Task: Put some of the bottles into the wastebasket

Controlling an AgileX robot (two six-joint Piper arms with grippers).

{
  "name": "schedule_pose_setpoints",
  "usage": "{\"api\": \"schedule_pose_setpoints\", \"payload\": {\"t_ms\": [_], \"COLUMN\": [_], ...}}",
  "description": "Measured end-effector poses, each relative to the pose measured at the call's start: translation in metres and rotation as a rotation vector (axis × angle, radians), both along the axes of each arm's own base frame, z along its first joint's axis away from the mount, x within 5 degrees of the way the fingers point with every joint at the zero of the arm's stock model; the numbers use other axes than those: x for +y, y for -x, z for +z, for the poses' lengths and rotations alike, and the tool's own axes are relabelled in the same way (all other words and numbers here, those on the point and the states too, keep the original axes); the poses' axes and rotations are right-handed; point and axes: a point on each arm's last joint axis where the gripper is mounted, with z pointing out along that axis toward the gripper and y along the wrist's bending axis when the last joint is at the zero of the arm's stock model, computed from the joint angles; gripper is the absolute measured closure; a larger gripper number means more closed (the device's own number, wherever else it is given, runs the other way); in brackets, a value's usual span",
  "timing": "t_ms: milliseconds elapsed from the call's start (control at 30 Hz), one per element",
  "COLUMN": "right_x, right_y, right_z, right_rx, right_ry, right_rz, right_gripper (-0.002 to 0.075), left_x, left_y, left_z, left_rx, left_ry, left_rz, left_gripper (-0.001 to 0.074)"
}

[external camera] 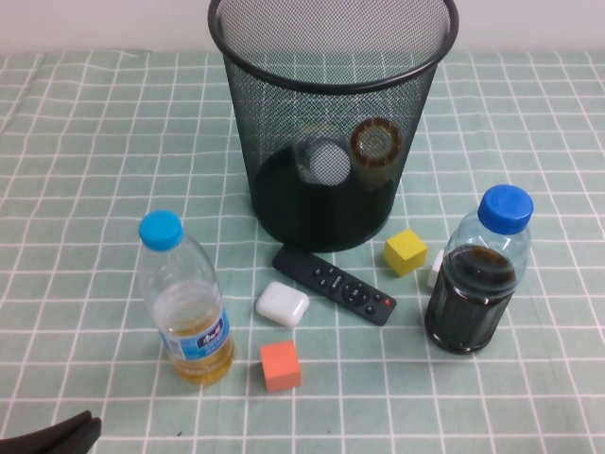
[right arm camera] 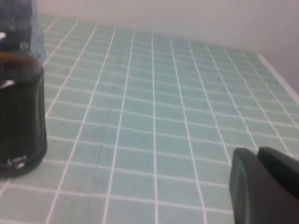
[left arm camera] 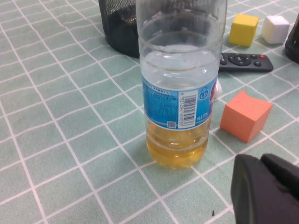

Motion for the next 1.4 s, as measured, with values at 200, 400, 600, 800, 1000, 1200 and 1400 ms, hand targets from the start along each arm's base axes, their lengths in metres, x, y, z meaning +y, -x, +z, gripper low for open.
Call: {"api": "schedule_pose_setpoints", "payload": {"t_ms": [200,400,600,800,1000,1200,1400], "right_x": [0.000,0.001,0.001,0.001,0.001,0.001,0.001], "right_y": [0.003,0.003,0.003,0.003,0.003,0.003,0.003], "right_z": [-0.013,-0.014,-0.014,-0.013,-0.013,-0.013,-0.013], "right_rx": [0.148,0.153,0.153,0.153,0.155,0.155,0.156], "right_ry": [-0.006,-0.006,-0.008,-0.008,-0.008,-0.008,-0.008], "right_rz": [0.004,0.004,0.004,0.004,0.004,0.004,0.004], "right_gripper": [0.0732,0.0732,0.0733,0.0733,0.0733,0.0733,0.0733], "left_x": [0.000,0.000,0.000,0.000,0.000,0.001,0.014], "left_y": [0.000,0.000,0.000,0.000,0.000,-0.001,-0.004], "left_z": [0.000,0.000,0.000,0.000,0.000,0.003,0.019], "left_rx": [0.000,0.000,0.000,0.000,0.000,-0.039,-0.204], "left_ry": [0.000,0.000,0.000,0.000,0.000,-0.002,0.100], "left_rz": [0.000,0.000,0.000,0.000,0.000,0.008,0.186], "left_gripper": [0.0739,0.0739,0.0739,0.0739,0.0739,0.0739,0.0739]}}
